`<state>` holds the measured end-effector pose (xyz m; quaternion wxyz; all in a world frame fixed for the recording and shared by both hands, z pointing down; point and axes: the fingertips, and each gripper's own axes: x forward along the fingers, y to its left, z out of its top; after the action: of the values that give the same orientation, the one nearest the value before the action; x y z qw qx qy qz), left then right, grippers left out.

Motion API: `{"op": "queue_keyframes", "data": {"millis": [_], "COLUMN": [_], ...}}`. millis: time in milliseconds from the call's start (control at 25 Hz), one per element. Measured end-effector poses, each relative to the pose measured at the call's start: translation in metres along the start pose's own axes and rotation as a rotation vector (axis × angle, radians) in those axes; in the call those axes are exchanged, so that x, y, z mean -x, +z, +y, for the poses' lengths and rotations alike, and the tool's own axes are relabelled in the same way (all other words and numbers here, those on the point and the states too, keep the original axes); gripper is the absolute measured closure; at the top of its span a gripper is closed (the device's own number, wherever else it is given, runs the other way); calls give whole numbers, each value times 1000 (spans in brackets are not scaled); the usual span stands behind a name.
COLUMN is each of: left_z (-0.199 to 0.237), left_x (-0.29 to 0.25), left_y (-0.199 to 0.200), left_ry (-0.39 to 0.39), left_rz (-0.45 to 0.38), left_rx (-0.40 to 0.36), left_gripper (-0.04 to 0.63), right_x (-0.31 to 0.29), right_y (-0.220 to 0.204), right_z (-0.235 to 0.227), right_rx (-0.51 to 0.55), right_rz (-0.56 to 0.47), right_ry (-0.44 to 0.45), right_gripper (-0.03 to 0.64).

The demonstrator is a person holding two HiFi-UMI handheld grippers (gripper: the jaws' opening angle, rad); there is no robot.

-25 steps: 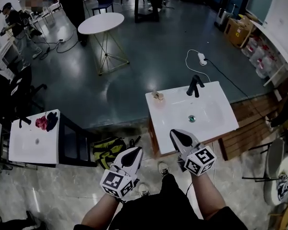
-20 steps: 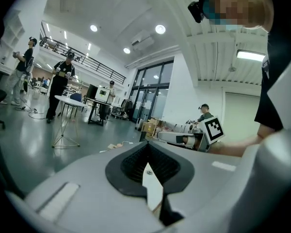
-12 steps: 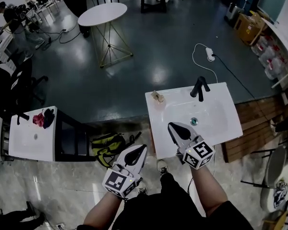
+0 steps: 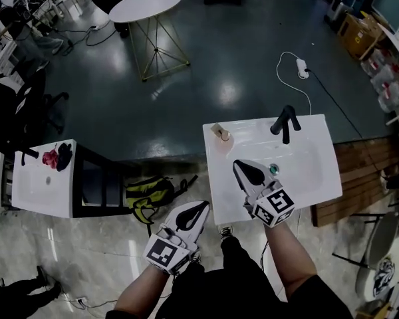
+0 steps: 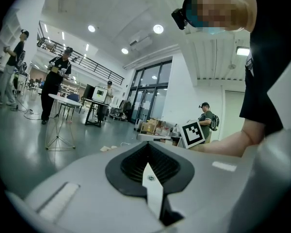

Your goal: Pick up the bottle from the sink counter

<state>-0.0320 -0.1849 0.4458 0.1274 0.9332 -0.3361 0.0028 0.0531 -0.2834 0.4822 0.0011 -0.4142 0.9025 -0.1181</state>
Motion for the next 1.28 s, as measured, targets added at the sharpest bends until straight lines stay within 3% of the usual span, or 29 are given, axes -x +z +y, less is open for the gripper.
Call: {"op": "queue_keyframes", "data": {"millis": [640,1280], "left_z": [17,38], "left_x": [-36,-47], "left_y": [-24,-46], "left_ry": [51,124], "left_rz": [36,55], "left_rx": [40,90], "left_gripper": [592,592], "right_x": [-48,-94], "right_y": [-42,-83], "right_z": [-63,-95], "right_rx": [57,130], "right_rz": [89,176], "right_ry": [24,57], "right_gripper": [520,445]}}
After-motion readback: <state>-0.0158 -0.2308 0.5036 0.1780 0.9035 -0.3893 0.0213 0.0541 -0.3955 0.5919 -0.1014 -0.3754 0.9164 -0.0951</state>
